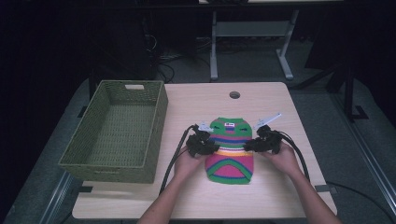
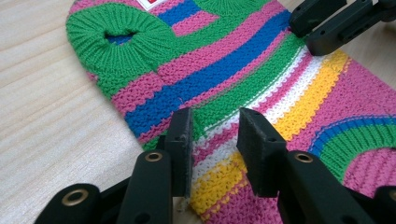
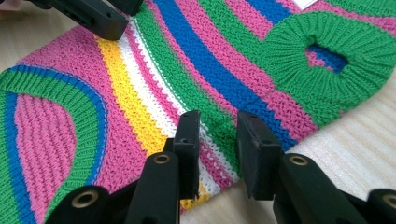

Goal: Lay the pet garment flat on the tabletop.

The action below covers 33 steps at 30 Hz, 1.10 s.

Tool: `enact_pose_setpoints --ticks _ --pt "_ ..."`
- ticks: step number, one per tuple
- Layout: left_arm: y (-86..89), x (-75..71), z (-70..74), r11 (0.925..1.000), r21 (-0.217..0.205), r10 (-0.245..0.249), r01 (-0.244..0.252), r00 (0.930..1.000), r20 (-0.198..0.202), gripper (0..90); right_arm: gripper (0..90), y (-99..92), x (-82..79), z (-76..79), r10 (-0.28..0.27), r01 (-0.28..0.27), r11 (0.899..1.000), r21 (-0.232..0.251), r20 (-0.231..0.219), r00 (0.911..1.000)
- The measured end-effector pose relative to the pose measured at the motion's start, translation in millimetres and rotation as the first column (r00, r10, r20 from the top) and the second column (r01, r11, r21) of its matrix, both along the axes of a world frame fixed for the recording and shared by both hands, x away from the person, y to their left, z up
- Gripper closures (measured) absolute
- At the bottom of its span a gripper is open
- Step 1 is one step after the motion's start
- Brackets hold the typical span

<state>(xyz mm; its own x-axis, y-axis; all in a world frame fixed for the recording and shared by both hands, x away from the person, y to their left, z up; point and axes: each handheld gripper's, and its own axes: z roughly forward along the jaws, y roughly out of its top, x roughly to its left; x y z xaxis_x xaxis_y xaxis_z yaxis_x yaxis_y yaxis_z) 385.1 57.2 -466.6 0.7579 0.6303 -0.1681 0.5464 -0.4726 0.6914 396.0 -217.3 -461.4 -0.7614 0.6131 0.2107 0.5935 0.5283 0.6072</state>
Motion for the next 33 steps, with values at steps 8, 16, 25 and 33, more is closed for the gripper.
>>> enact_pose_setpoints --ticks 8,16,25,33 --pt "1.3 0.4 1.1 0.9999 0.008 0.012 -0.012 0.9999 0.01 60.5 66.7 0.3 0.1 -0.3 -0.003 0.003 1.0 0.004 0.005 1.0" --pt "4.0 0.6 2.8 0.9997 0.009 0.021 -0.021 0.9996 0.017 56.9 61.9 0.7 0.2 -0.4 -0.003 0.003 1.0 0.01 0.006 1.0" --pt "4.8 -1.8 6.7 0.9998 -0.01 0.017 -0.016 0.9997 0.02 54.0 51.6 -0.2 -2.6 4.2 -0.015 0.015 1.0 0.026 0.015 0.9998" --pt "5.3 -6.1 14.6 0.9993 -0.036 0.009 -0.007 0.9993 0.036 49.8 47.3 -2.4 -4.1 8.7 -0.026 0.025 0.999 0.043 0.022 0.9994"
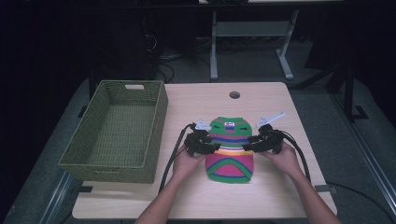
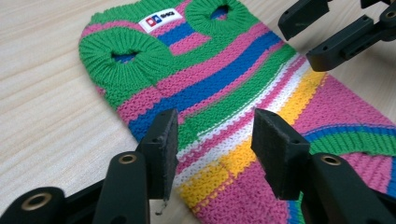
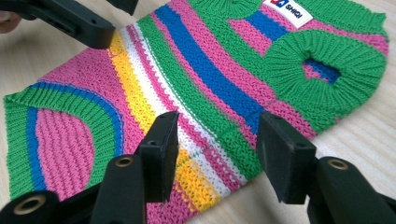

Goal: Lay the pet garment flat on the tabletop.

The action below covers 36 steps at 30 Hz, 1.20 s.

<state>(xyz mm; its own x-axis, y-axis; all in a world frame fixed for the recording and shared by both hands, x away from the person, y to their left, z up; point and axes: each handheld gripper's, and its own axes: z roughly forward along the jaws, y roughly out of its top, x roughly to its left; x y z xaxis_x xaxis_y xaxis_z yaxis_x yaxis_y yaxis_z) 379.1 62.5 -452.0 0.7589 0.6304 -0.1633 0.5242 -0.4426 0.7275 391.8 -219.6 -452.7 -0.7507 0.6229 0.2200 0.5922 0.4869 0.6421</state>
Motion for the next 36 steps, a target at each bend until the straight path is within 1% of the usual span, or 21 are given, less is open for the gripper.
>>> enact_pose_setpoints --ticks 2,3,7,14,19,22,23,24,25,26,28,33,35,36 --pt "-0.2 -1.3 1.5 0.9999 -0.013 -0.005 0.005 1.0 0.0 49.8 46.0 -0.6 -0.4 0.4 -0.004 0.004 1.0 0.004 -0.009 1.0" --pt "0.5 -1.9 2.6 0.9998 -0.011 -0.014 0.014 0.9999 0.001 49.6 45.8 -0.7 -0.8 0.8 -0.006 0.006 1.0 0.006 -0.013 0.9999" --pt "0.3 -4.9 4.6 0.9995 -0.021 -0.022 0.022 0.9998 0.003 48.5 45.0 -2.5 -2.2 3.1 0.003 -0.003 1.0 0.01 -0.001 1.0" --pt "1.1 -9.7 8.8 0.9988 -0.029 -0.039 0.039 0.9992 0.004 45.4 40.4 -3.3 -5.4 7.8 -0.004 0.004 1.0 0.019 0.001 1.0" --pt "1.0 -13.5 12.8 0.9984 -0.037 -0.042 0.042 0.9991 0.012 42.1 37.9 -5.3 -8.1 12.0 -0.005 0.005 1.0 0.021 0.005 1.0" --pt "0.6 -16.2 15.4 0.9983 -0.031 -0.048 0.049 0.9987 0.019 39.1 36.0 -6.8 -10.2 14.0 0.0 0.0 1.0 0.028 0.006 1.0" --pt "0.7 -17.1 16.4 0.9981 -0.031 -0.053 0.054 0.9983 0.021 38.8 35.5 -7.7 -10.7 14.8 0.003 -0.003 1.0 0.023 0.008 1.0" --pt "0.9 -18.2 17.1 0.9977 -0.036 -0.057 0.058 0.9981 0.026 38.7 35.0 -7.8 -11.8 15.4 -0.003 0.003 1.0 0.028 0.003 1.0" --pt "1.0 -20.0 17.5 0.9974 -0.048 -0.052 0.054 0.9982 0.03 38.6 34.8 -8.7 -12.3 15.9 0.001 -0.001 1.0 0.03 0.003 1.0" --pt "1.6 -20.9 17.9 0.9972 -0.047 -0.057 0.058 0.998 0.028 38.6 34.6 -9.4 -13.6 16.6 -0.003 0.002 1.0 0.031 0.001 1.0" --pt "2.6 -22.9 18.8 0.9969 -0.043 -0.065 0.066 0.9974 0.032 38.3 34.5 -10.8 -16.2 17.0 -0.003 0.002 0.999 0.034 0.019 0.9998" --pt "5.1 -30.1 22.4 0.9957 -0.046 -0.078 0.081 0.9955 0.053 37.2 33.0 -14.9 -21.8 16.7 -0.008 0.008 0.999 0.037 0.019 0.9998" --pt "6.7 -32.6 22.6 0.9952 -0.051 -0.081 0.084 0.9954 0.05 36.0 32.7 -16.9 -23.8 16.0 -0.01 0.01 0.999 0.042 0.018 0.9998" --pt "7.9 -33.4 22.9 0.995 -0.045 -0.086 0.089 0.9949 0.051 35.7 32.6 -17.4 -24.2 16.1 -0.012 0.011 0.999 0.04 0.013 0.9999"
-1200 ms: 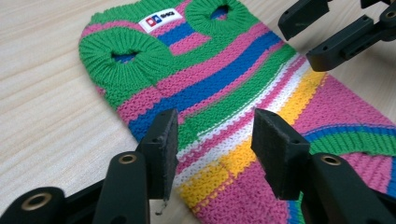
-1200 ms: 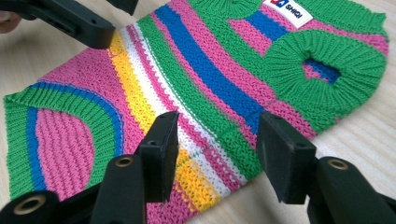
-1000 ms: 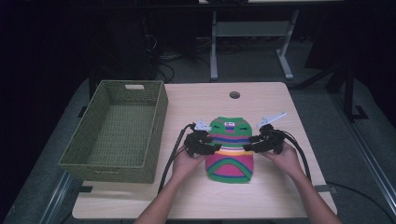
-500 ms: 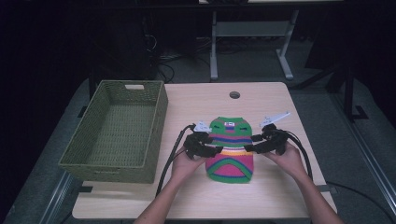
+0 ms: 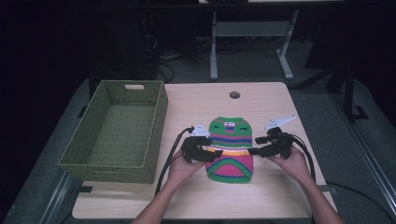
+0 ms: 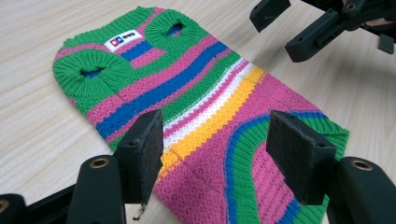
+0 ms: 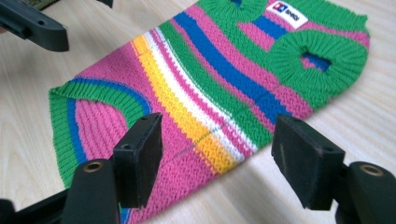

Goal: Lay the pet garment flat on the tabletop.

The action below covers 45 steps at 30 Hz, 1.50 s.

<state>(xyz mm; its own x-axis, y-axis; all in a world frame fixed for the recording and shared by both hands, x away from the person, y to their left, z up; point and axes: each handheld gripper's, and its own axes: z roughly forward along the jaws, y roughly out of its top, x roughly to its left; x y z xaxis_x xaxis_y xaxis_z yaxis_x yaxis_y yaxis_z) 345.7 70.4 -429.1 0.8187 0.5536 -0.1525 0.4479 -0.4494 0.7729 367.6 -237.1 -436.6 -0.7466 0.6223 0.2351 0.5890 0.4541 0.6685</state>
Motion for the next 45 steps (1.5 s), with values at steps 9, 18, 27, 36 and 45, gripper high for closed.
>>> enact_pose_setpoints --ticks 9,18,27,36,45 --pt "3.7 -7.4 2.0 0.9999 0.001 -0.014 0.014 0.9999 0.003 33.5 31.5 -2.9 -7.7 2.8 0.008 -0.008 1.0 0.011 0.011 0.9999" --pt "13.3 -13.3 -0.2 0.9999 -0.009 -0.008 0.008 1.0 0.002 32.8 30.5 -13.0 -18.0 -0.3 -0.01 0.01 1.0 0.019 0.011 0.9999" --pt "20.2 -22.9 -4.5 0.9994 0.029 -0.018 0.018 0.9998 0.006 30.6 29.6 -26.0 -30.4 -7.0 -0.03 0.03 0.999 0.028 -0.004 0.9995" --pt "29.0 -31.5 -7.9 0.9994 0.033 -0.01 0.01 0.9999 0.001 29.5 28.5 -40.0 -41.6 -13.5 -0.045 0.045 0.998 0.033 -0.011 0.9989" --pt "38.8 -39.8 -10.9 0.9995 0.031 -0.005 0.005 0.9999 -0.009 28.7 28.3 -51.3 -51.4 -20.1 -0.066 0.066 0.997 0.035 -0.014 0.9977"
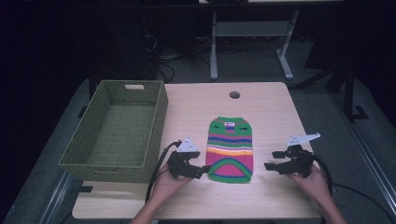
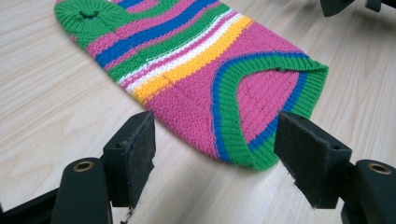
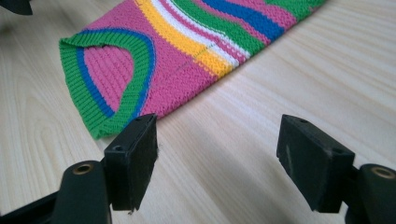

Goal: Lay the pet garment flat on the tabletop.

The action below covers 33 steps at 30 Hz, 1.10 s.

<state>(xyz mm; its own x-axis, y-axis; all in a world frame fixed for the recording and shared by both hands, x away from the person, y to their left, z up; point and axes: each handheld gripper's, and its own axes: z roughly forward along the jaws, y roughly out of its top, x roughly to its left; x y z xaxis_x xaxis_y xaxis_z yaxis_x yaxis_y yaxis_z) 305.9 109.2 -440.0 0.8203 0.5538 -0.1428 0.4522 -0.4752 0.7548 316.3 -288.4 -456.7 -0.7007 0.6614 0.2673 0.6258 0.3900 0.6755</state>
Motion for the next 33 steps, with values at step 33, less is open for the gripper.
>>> enact_pose_setpoints --ticks 33 --pt "29.7 -27.4 -9.2 0.9993 0.021 0.032 -0.032 0.9995 0.001 27.2 27.3 -39.7 -49.0 -17.4 -0.082 0.082 0.996 0.038 0.001 0.9966"
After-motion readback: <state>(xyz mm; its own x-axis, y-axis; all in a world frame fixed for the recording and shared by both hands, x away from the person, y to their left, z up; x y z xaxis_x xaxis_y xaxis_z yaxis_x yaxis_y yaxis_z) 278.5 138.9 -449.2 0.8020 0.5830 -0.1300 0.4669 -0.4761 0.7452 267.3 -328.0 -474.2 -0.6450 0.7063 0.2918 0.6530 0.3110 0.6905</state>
